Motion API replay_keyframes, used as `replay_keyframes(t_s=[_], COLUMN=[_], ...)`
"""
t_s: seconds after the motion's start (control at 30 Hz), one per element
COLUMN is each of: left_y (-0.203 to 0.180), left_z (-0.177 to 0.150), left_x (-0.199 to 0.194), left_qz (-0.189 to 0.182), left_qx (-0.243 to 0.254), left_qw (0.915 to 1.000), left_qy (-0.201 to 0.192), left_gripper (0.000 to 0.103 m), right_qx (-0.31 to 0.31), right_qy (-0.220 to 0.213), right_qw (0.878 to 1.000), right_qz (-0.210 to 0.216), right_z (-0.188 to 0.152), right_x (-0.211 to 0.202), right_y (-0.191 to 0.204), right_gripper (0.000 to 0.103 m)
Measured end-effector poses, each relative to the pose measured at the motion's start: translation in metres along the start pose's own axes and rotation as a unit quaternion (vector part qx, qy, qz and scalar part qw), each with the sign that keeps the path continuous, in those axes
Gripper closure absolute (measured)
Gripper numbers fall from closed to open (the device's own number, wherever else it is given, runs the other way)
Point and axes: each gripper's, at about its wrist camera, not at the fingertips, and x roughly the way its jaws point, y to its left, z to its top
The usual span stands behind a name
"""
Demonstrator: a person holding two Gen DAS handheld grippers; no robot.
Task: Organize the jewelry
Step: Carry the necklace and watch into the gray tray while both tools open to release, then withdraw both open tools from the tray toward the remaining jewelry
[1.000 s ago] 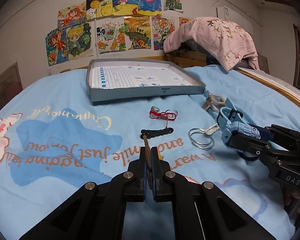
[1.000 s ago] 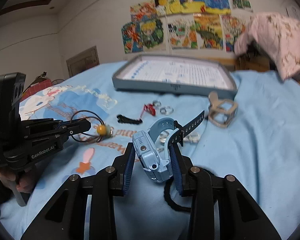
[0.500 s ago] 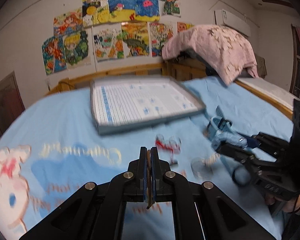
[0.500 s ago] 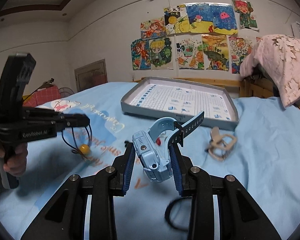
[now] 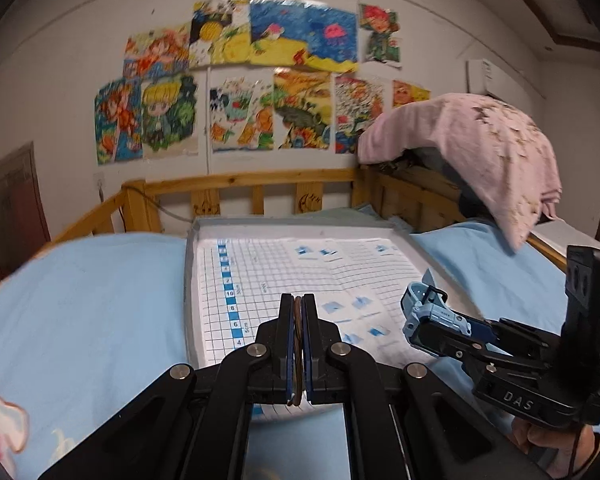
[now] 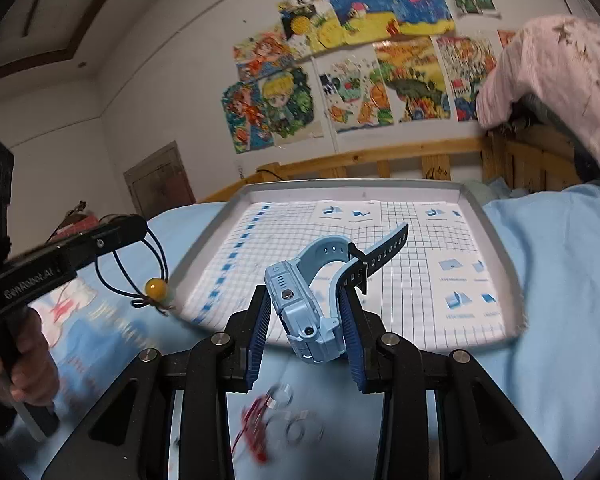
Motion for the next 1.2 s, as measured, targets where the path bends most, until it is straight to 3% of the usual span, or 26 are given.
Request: replay_keyframes(t_s=[0.23,0.37,0.43,0.53,0.6,0.63,0.67,0.7,0.83,0.97,1.1,1.2], left_y=[0.022,0.029,0.032,0.035,0.035,0.033,0.032,0.030,0.023,0.015,0.004,-0.006], left_z=[-0.029,-0.038,-0.040,-0.044,-0.045,-0.045,-0.045,-0.045,-0.046,-0.051,-0.060,-0.072], left_x=[0.035,0.039,0.041,0.035,0.028,0.020,0.015,0.008,-0.020,-0.056,-0.097,-0.124], left_qz=[0.015,0.025,0.032,0.036,0.028,0.027,0.040,0.054,0.049,0.051,0.050,0.058], left_qx=[-0.031,-0.047,-0.051,-0.056,-0.060,-0.060,-0.059,-0.055,-0.050,-0.056,-0.065,-0.063], left_qw=[0.9987,0.9970,0.9957,0.9952,0.9959,0.9965,0.9965,0.9966,0.9975,0.9969,0.9952,0.9940], left_qy=[0.038,0.057,0.071,0.072,0.061,0.051,0.043,0.030,0.011,-0.020,-0.053,-0.068], left_gripper=[0.099,0.098,0.095,0.072,0.042,0.033,0.018,0.015,0.015,0.000,0.000,0.000], right_qx=[-0.009,-0.016,-0.018,-0.012,-0.014,-0.015,-0.015,-0.016,-0.028,-0.037,-0.048,-0.055], right_qy=[0.038,0.057,0.062,0.067,0.069,0.069,0.067,0.066,0.050,0.018,-0.020,-0.051], right_qw=[0.999,0.998,0.998,0.997,0.997,0.997,0.997,0.997,0.997,0.998,0.998,0.997], right_qz=[-0.010,-0.015,-0.023,-0.023,-0.029,-0.033,-0.036,-0.038,-0.052,-0.051,-0.042,-0.037], right_z=[-0.003,-0.010,-0.012,-0.010,-0.007,-0.006,-0.006,-0.005,-0.003,-0.002,-0.003,-0.007], right_x=[0.054,0.061,0.061,0.057,0.054,0.051,0.047,0.042,0.013,-0.025,-0.074,-0.110], right_y=[0.003,0.009,0.011,0.009,0.010,0.010,0.009,0.009,0.010,0.010,0.012,0.016], right_gripper=[0.072,0.068,0.062,0.058,0.053,0.051,0.048,0.048,0.043,0.030,0.014,0.009])
